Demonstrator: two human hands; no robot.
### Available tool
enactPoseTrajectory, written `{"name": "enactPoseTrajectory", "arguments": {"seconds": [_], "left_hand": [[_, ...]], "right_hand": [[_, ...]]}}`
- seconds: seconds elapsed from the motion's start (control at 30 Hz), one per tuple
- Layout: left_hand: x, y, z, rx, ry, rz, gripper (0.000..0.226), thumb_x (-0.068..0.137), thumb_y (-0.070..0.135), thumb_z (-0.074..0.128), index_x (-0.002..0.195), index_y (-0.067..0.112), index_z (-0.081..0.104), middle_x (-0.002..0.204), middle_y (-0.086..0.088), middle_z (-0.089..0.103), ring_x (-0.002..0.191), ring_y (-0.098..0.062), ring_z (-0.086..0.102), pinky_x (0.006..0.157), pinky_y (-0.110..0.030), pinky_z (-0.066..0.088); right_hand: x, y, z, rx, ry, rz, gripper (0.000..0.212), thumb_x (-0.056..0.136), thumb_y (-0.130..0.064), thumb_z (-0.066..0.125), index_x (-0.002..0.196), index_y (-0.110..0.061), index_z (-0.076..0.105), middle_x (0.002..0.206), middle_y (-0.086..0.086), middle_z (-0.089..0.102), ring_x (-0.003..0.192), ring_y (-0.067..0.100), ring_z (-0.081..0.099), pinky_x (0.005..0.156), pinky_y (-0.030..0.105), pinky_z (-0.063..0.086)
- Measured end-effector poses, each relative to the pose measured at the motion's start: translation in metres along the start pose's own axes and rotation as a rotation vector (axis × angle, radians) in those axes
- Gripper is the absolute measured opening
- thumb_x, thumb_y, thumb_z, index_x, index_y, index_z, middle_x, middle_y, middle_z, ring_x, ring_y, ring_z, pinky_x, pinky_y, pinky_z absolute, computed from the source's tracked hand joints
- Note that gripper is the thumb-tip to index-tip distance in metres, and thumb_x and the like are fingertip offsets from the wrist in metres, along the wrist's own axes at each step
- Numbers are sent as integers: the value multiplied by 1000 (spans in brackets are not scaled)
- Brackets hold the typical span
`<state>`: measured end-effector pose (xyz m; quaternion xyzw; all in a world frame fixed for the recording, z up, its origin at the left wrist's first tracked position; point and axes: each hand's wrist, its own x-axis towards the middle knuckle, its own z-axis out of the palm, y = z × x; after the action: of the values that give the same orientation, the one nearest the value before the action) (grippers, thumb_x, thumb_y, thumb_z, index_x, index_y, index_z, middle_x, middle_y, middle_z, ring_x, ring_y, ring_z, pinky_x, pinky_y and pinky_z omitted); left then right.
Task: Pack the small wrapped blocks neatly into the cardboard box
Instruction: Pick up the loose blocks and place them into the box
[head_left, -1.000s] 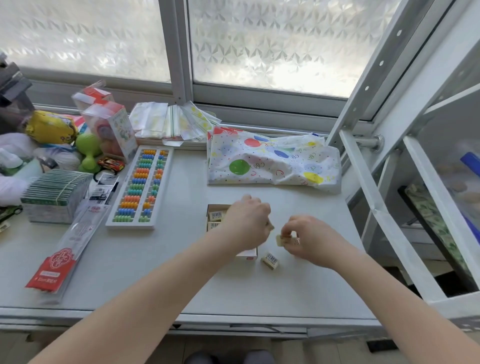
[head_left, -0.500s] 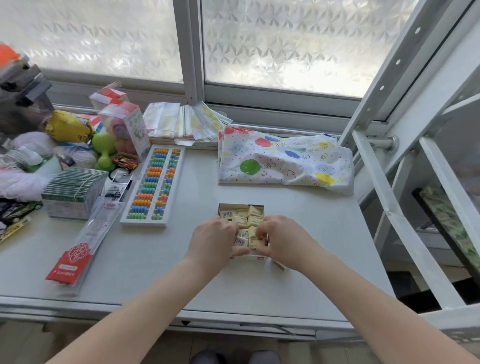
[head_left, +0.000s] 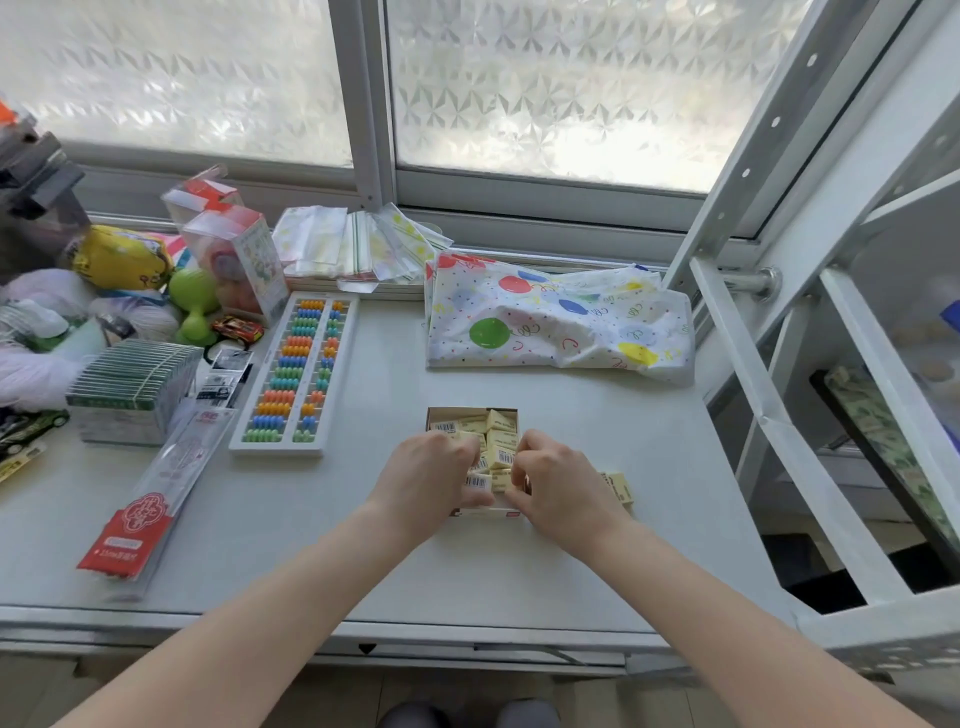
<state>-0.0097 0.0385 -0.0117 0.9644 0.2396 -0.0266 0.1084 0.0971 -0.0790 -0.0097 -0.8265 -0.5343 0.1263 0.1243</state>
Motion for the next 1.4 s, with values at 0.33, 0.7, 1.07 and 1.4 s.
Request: {"name": "enactPoseTrajectory", "arguments": {"seconds": [0.33, 0.7, 1.07, 1.4], "left_hand": [[3, -2, -7, 3, -34, 4, 29, 76, 26, 62, 102, 15, 52, 94, -8, 64, 86, -29, 60, 65, -28, 39], [16, -7, -27, 29, -304, 9, 55, 69, 25, 76, 115, 18, 46, 104, -4, 58, 85, -23, 57, 62, -28, 46], [15, -10, -21, 79, -235, 111, 30, 77, 17, 61, 103, 15, 48, 98, -4, 59, 89, -24, 57, 69, -34, 46], [13, 49, -22, -71, -19, 209, 32, 87, 37, 56, 111, 17, 58, 112, -4, 58, 109, -22, 50, 85, -33, 43]], "right_hand": [[0, -1, 4, -15, -24, 36, 19, 89, -17, 51, 90, -4, 65, 99, 13, 63, 91, 32, 59, 77, 37, 46], [5, 1, 6, -20, -47, 34, 16, 88, -11, 49, 87, -6, 64, 95, 14, 65, 87, 32, 60, 75, 35, 48], [8, 1, 9, -70, -79, 3, 17, 87, -5, 46, 88, -5, 62, 95, 15, 64, 87, 34, 59, 75, 40, 50], [-13, 58, -67, -33, 43, 387, 34, 77, -36, 69, 104, -18, 61, 104, 1, 61, 97, 22, 59, 81, 31, 45]]}}
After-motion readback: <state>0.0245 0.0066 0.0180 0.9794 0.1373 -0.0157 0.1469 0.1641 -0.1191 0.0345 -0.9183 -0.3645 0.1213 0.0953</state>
